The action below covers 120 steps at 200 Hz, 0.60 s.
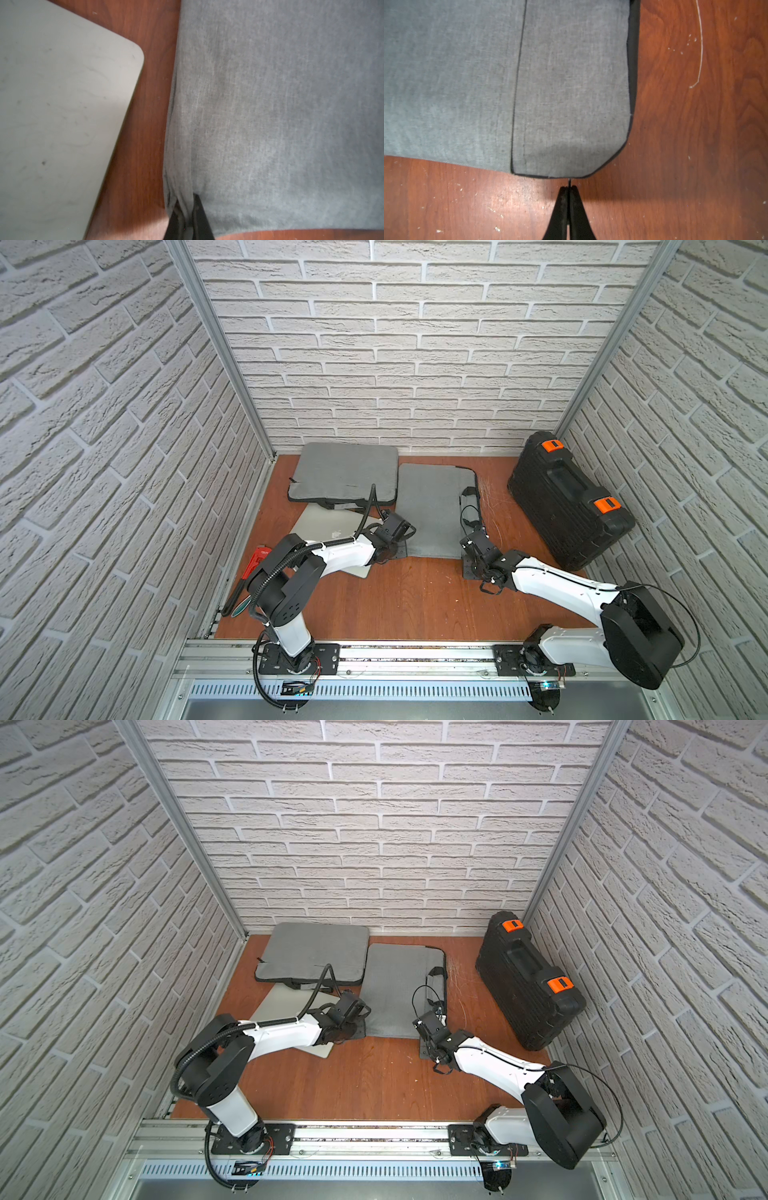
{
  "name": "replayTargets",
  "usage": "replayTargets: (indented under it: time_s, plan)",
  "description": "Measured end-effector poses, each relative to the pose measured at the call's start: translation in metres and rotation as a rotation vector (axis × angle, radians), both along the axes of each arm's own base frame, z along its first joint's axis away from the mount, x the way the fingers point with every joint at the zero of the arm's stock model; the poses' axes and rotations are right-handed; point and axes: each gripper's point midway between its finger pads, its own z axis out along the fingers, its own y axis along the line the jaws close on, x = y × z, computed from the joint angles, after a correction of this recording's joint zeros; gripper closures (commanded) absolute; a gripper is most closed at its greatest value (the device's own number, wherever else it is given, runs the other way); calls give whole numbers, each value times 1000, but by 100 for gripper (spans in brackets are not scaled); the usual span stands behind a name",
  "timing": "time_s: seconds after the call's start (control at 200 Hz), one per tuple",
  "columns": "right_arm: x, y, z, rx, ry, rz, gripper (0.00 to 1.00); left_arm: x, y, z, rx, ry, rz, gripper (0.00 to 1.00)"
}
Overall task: Open the zippered laptop bag and take out the laptop
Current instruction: Adjust the zippered laptop bag at the center of the board.
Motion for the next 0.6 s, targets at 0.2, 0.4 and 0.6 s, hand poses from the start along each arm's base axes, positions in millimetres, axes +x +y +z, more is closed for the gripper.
replayTargets:
  time_s: [0.2, 0.4, 0.6]
  plan:
    - [-5, -19, 3, 7, 28, -65, 94, 7, 8, 1, 18, -3, -6, 100]
    - [-6, -19, 15, 75, 15, -72, 94, 9, 10, 3, 46, 2, -36, 100]
    - [-13, -10, 13, 118, 48, -41, 94, 25, 11, 4, 74, -3, -47, 92]
